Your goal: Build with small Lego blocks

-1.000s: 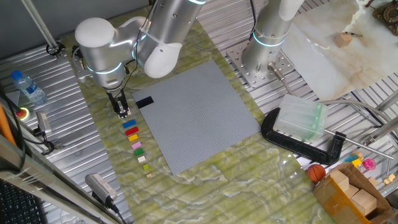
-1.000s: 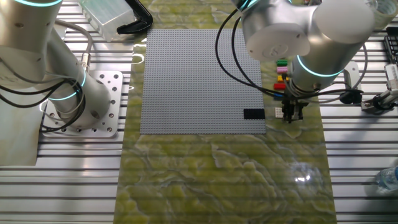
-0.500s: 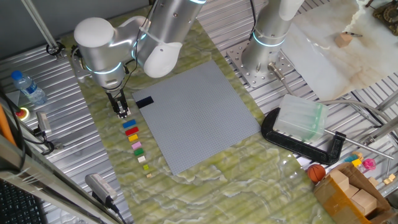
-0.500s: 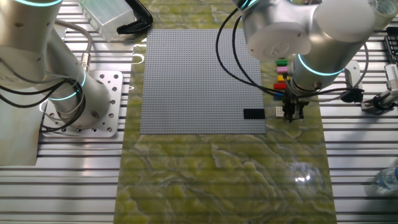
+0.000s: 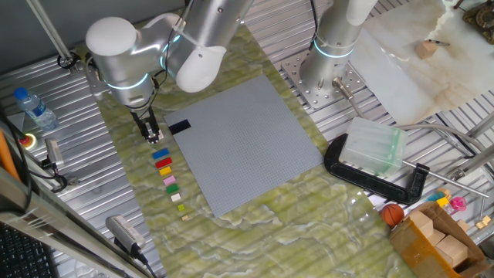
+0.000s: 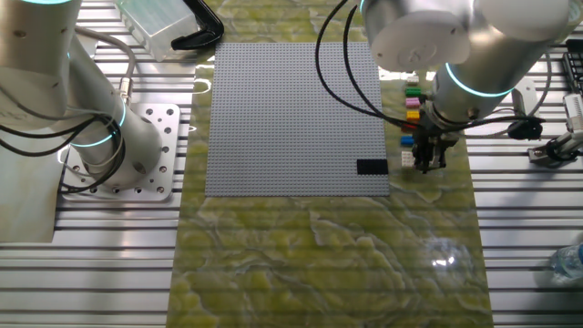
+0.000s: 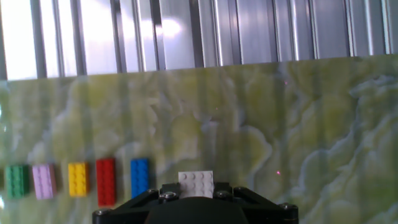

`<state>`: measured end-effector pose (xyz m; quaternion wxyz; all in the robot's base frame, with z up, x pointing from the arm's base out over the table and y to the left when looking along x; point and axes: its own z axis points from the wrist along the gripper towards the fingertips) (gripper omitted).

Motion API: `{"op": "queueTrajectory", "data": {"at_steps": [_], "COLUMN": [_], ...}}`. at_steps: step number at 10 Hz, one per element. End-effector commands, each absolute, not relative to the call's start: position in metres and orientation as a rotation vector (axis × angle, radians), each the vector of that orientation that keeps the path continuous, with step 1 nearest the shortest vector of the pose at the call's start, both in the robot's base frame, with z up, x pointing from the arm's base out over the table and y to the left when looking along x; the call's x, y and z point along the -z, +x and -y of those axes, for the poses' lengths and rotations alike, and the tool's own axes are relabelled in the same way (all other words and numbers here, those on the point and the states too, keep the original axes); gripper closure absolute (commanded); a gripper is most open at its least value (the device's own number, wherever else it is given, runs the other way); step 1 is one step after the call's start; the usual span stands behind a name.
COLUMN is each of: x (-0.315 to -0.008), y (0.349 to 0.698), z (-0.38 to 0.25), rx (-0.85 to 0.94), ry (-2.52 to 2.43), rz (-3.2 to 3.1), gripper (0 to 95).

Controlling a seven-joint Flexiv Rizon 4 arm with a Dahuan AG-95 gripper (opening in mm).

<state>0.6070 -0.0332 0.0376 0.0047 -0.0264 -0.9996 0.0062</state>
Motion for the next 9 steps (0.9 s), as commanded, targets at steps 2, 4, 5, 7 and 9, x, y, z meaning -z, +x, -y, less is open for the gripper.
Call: {"op": "queueTrajectory", "data": {"at_steps": [2, 4, 5, 7, 9], "x": [-0.04, -0.034, -0.032, -0.032, -0.033], "y": [0.582, 0.57, 0.568, 0.565, 0.564], "z": [0.039, 0.037, 0.038, 0.04, 0.039], "rx": [-0.021, -0.03, -0.028, -0.026, -0.015], "ry": [-0.054, -0.049, -0.027, 0.005, 0.015], "rz": [3.134, 3.136, 3.138, 3.135, 3.123], "gripper": [95.0, 95.0, 95.0, 95.0, 95.0]}}
